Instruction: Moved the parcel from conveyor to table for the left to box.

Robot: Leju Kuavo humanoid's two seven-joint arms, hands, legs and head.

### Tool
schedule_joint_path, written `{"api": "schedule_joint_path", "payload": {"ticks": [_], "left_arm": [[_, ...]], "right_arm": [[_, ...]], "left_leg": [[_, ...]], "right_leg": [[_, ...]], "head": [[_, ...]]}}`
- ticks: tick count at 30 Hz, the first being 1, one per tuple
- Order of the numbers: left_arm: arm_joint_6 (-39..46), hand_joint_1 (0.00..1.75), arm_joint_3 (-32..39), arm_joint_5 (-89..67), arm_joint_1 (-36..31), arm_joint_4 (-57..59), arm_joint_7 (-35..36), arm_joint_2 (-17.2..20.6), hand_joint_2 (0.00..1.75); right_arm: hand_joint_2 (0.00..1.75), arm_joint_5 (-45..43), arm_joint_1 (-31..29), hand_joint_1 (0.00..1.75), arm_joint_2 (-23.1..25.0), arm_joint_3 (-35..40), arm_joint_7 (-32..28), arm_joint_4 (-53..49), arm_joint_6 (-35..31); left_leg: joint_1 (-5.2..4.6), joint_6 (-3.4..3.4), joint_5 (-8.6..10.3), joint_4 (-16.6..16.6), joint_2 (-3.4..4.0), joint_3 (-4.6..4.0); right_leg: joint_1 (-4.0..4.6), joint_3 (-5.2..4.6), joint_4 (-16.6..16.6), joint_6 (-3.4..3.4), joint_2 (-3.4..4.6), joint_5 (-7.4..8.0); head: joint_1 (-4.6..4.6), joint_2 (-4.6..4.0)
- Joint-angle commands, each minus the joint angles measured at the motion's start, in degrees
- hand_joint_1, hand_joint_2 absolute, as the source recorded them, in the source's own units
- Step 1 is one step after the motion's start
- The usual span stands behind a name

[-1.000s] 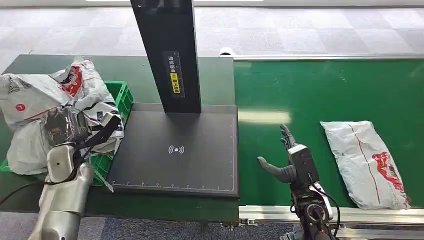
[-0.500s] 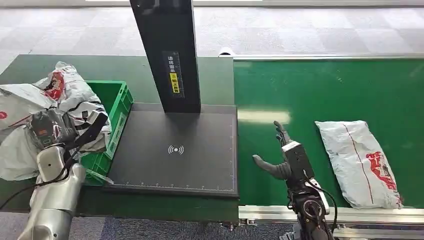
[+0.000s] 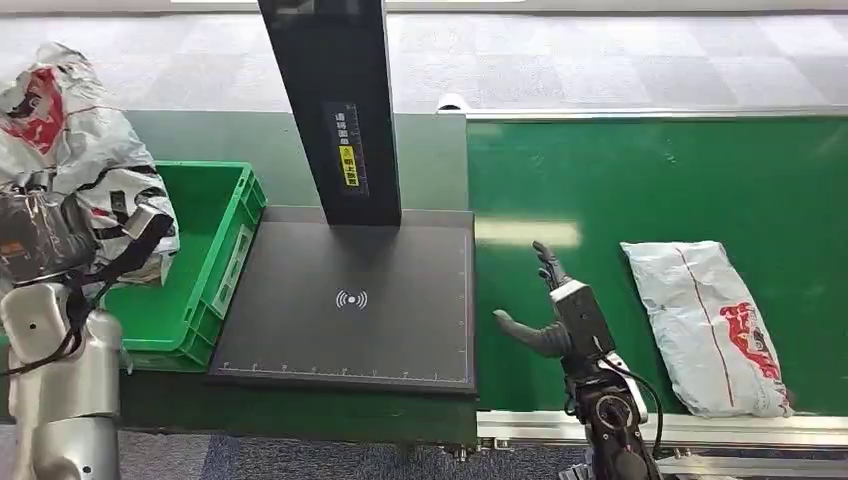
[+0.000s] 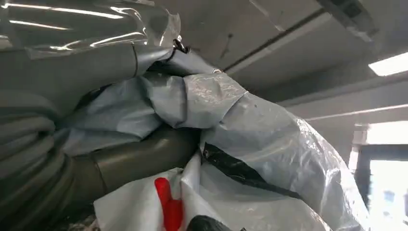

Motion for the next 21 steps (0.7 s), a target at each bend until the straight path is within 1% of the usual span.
{"api": "schedule_joint_path", "payload": {"ticks": [1, 2, 3, 4, 5, 6, 9, 11, 12, 14, 16, 21], "left_arm": [[-0.1, 1.59, -19.5, -0.6, 0.4, 4.1, 20.7, 10.4, 0.0], [-0.1, 0.96, -23.8, -0.6, 0.5, 5.7, 25.4, 12.4, 0.0], [-0.1, 0.4, -20.7, 0.3, -1.5, 9.3, 21.5, 11.8, 0.0], [-0.1, 0.0, -24.5, -0.6, -1.7, 12.8, 25.3, 12.6, 1.75], [-0.1, 0.0, -28.0, -0.6, -3.2, 16.4, 28.3, 13.0, 1.75], [-0.1, 0.0, -30.6, -0.6, -3.2, 17.7, 30.9, 13.1, 1.75], [-0.1, 0.0, -31.7, -0.6, -3.5, 20.9, 32.6, 12.7, 1.75], [-0.1, 0.0, -32.9, -0.6, -3.5, 20.6, 33.5, 13.3, 1.75], [-0.1, 0.0, -34.2, -0.6, -3.3, 19.7, 34.4, 14.2, 1.75], [-0.1, 0.0, -33.1, -0.6, -2.8, 18.3, 33.6, 13.9, 1.75], [-0.1, 0.0, -34.2, -0.6, -2.2, 16.2, 34.4, 14.8, 1.75], [-0.1, 0.0, -34.2, -0.6, -2.2, 16.2, 34.4, 14.8, 1.75]], "right_arm": [[1.75, -0.8, -1.6, 0.0, -2.5, 3.2, -0.3, 4.2, -1.0], [1.75, -1.2, -1.6, 0.0, -2.4, 3.2, 0.1, 4.1, -1.0], [1.75, -1.2, -1.5, 0.0, -2.5, 3.3, 0.1, 3.8, -1.0], [1.75, 0.1, -1.1, 0.0, -2.0, 2.9, 0.2, 3.7, -1.2], [1.75, 0.1, -0.8, 0.0, -2.3, 2.7, 0.7, 3.1, -1.4], [1.75, 0.4, -0.5, 0.0, -1.8, 1.7, 0.6, 2.7, -1.0], [1.75, -0.4, 0.8, 0.0, -2.9, 2.7, 0.7, 1.3, -1.8], [1.75, -0.4, 1.2, 0.0, -3.1, 2.9, 0.7, 1.0, -1.8], [1.75, -0.4, 1.4, 0.0, -3.2, 3.1, 0.8, 0.8, -1.7], [1.75, -0.4, 1.5, 0.0, -3.3, 3.2, 0.8, 0.7, -1.7], [1.75, -0.4, 1.6, 0.0, -3.4, 3.4, 0.8, 0.8, -1.7], [1.75, -0.4, 1.6, 0.0, -3.4, 3.4, 0.8, 0.8, -1.7]], "left_leg": [[0.07, -0.01, 0.06, 0.0, -0.02, -0.02], [0.09, -0.01, 0.04, 0.0, -0.07, -0.02], [0.12, 0.0, 0.07, 0.0, -0.15, -0.04], [0.06, 0.0, 0.07, 0.0, -0.19, -0.03], [0.08, -0.01, 0.11, -0.1, -0.26, 0.0], [0.07, -0.03, 0.06, 0.0, -0.1, 0.02], [0.08, -0.01, 0.13, -0.1, -0.23, 0.01], [0.06, -0.02, 0.1, -0.1, -0.2, 0.05], [0.09, -0.01, 0.11, -0.1, -0.19, 0.04], [0.08, -0.03, 0.04, 0.0, -0.1, -0.03], [0.09, -0.03, 0.02, 0.0, 0.02, -0.04], [0.07, -0.07, 0.03, 0.0, 0.02, -0.08]], "right_leg": [[0.08, 0.01, -0.1, -0.08, 0.0, 0.07], [0.11, 0.01, 0.0, -0.06, -0.08, 0.02], [0.15, 0.0, -0.1, -0.08, -0.14, 0.04], [0.08, 0.03, 0.0, -0.06, -0.19, 0.0], [0.1, 0.1, -0.1, -0.07, -0.27, 0.03], [0.1, 0.06, -0.1, -0.06, -0.12, 0.02], [0.11, 0.1, -0.1, -0.09, -0.22, 0.06], [0.09, 0.11, -0.1, -0.09, -0.18, 0.03], [0.12, 0.1, -0.2, -0.11, -0.16, 0.06], [0.11, 0.0, 0.0, -0.09, -0.07, 0.01], [0.12, -0.03, 0.0, -0.1, 0.03, 0.02], [0.1, -0.1, 0.0, -0.09, 0.01, 0.03]], "head": [[-0.02, 0.02], [-0.02, 0.02], [-0.02, 0.02], [-0.02, 0.02], [0.0, 0.02], [-0.02, 0.02], [0.0, 0.0], [0.0, 0.02], [-0.02, 0.0], [0.0, 0.02], [0.0, 0.02], [-0.04, 0.02]]}}
